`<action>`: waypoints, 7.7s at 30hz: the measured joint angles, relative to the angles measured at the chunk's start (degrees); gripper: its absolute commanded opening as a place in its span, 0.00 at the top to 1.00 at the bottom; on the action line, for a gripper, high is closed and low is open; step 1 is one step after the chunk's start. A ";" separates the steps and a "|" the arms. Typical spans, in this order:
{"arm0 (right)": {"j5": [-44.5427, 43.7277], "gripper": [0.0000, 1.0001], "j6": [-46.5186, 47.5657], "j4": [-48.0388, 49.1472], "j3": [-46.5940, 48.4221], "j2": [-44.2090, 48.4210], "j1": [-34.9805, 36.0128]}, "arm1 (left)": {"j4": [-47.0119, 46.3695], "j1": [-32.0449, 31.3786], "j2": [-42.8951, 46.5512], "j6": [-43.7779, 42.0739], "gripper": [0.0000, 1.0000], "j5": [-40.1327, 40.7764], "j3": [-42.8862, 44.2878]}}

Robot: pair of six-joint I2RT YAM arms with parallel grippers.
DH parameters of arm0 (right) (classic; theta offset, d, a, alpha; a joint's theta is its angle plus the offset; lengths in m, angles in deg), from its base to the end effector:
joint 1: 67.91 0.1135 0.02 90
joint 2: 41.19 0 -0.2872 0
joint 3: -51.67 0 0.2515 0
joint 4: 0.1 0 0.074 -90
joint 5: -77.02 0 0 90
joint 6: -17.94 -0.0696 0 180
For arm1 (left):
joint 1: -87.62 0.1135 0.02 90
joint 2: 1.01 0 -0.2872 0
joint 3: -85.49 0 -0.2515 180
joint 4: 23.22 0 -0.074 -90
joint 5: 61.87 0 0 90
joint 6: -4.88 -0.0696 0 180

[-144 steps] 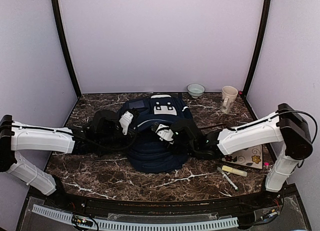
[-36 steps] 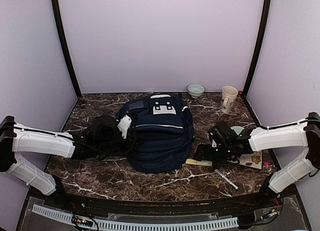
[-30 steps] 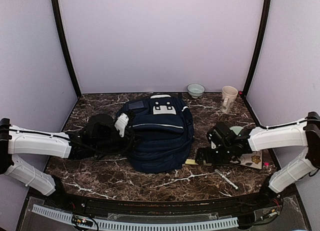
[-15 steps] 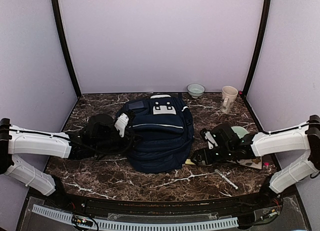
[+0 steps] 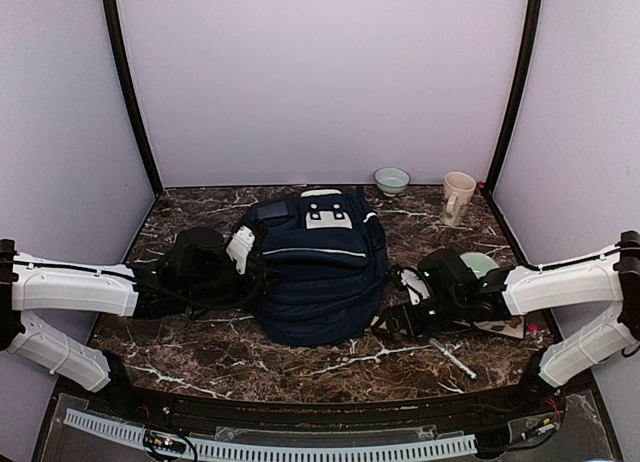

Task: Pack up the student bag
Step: Pick up the pen from the center of the board, then pick up the upper front pocket of the student bag, then place the pen in the upper front pocket of the bag.

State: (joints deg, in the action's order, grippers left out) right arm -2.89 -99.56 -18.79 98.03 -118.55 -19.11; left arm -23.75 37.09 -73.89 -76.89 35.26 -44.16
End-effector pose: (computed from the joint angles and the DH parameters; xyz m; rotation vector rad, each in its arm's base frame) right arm 0.1653 0.2074 0.1555 -0.5607 2.5277 0.7664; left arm 0.1976 -0.2264 0.2380 0.6403 1.8871 -0.5508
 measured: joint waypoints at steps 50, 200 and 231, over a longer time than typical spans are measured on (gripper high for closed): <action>-15.43 0.49 -6.86 -9.09 6.21 -8.22 11.87 | 0.63 0.11 3.87 -0.04 0.51 1.49 -2.82; -52.30 1.00 58.14 -9.18 31.52 -18.10 17.97 | 2.45 5.35 -16.83 -10.80 1.00 -17.14 17.18; -43.71 0.43 72.00 4.04 38.34 -29.62 12.74 | 2.62 6.88 -15.37 -8.85 1.00 -18.51 17.20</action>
State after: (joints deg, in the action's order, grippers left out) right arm -46.61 -27.57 -14.74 136.36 -148.17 -6.37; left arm -21.13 43.98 -89.25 -85.74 16.75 -26.95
